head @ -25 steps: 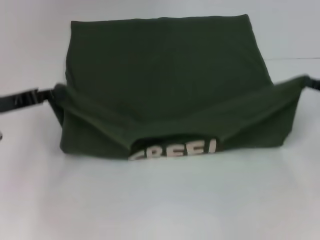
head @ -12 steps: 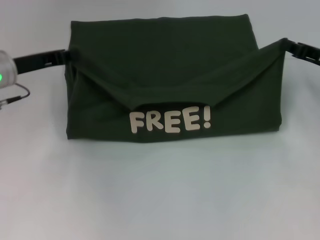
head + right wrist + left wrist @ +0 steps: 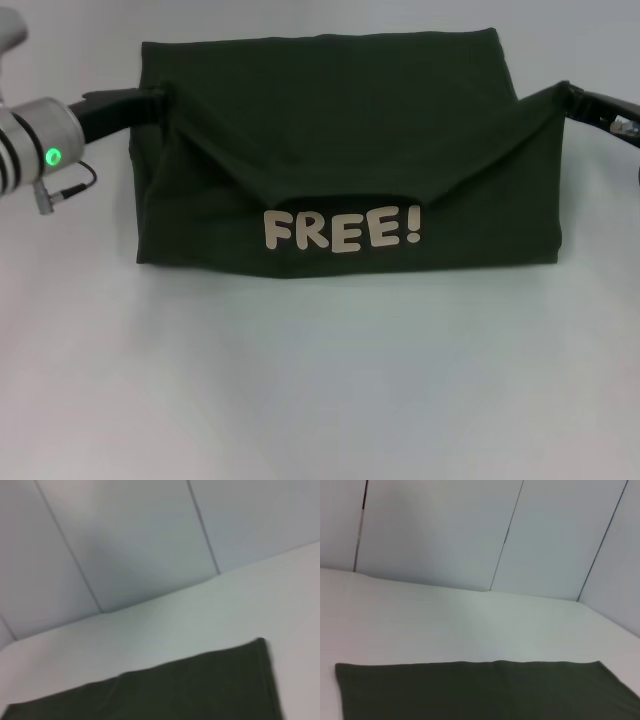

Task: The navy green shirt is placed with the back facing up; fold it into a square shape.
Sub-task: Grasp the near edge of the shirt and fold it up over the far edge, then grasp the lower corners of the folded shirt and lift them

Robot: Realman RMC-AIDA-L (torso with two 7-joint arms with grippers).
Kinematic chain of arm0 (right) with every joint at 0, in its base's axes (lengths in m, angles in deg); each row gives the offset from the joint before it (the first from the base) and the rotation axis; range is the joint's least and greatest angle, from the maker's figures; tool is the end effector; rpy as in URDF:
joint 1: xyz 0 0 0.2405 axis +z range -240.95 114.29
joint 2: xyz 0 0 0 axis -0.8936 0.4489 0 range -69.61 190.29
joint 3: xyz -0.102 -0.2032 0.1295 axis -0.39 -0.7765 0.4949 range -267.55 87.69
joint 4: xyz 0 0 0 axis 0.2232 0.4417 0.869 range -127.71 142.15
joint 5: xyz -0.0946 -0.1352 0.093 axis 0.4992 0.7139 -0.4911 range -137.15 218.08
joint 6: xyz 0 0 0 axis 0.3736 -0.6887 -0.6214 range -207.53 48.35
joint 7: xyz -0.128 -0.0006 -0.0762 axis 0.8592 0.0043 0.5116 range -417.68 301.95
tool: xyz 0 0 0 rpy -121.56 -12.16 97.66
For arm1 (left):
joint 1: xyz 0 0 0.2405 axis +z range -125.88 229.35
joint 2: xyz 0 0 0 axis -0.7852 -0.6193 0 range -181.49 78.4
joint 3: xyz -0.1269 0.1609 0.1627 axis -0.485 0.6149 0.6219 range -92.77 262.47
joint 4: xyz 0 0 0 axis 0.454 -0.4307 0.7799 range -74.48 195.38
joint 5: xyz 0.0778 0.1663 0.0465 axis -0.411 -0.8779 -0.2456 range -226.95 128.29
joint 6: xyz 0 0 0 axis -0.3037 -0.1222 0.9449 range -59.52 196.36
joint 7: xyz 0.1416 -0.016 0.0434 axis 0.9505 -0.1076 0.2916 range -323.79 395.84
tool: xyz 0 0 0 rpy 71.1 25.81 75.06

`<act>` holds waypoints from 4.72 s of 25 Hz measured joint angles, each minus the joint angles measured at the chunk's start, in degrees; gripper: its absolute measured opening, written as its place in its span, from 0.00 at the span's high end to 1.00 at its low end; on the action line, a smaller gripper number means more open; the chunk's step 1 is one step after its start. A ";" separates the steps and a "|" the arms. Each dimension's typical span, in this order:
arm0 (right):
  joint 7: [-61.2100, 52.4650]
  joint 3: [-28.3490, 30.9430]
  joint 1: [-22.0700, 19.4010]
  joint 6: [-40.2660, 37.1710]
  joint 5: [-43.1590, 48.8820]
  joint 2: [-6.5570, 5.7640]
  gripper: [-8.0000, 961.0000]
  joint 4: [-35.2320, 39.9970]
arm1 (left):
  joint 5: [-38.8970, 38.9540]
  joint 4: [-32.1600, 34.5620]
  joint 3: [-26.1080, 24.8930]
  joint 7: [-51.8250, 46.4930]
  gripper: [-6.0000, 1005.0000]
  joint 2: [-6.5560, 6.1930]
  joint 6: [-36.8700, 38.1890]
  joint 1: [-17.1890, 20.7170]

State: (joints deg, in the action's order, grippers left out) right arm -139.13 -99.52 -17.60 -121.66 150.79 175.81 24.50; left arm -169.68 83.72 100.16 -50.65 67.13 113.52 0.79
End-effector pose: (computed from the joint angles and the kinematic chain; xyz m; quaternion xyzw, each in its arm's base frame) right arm 0.2911 0.4441 0.0361 -0.7111 0.4578 0.2815 0.4534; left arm -0.2362 0.4588 0.0110 -0.7954 -0.3857 -0.2410 0.4006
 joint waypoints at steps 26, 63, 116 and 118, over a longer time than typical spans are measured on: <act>6.18 -3.07 -0.32 2.36 -4.85 1.17 0.88 -2.51 | 5.14 -1.67 2.91 8.76 0.82 2.52 -4.94 0.10; -20.94 -26.15 -14.80 -30.54 -3.38 -2.23 0.39 13.64 | 11.15 16.97 4.41 0.54 0.17 5.35 36.59 24.28; -24.73 -22.40 -14.90 -25.75 -3.71 -0.60 0.39 12.95 | -0.85 12.21 19.19 9.68 0.18 5.62 8.21 19.93; -24.73 -22.37 -14.95 -25.74 -3.71 -0.60 0.39 12.95 | -0.84 12.39 19.23 9.62 0.18 5.67 8.41 19.91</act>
State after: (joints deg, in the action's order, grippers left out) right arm -163.86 -121.88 -32.55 -147.39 147.08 175.21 37.45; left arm -170.53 96.10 119.39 -41.03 72.81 121.93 20.70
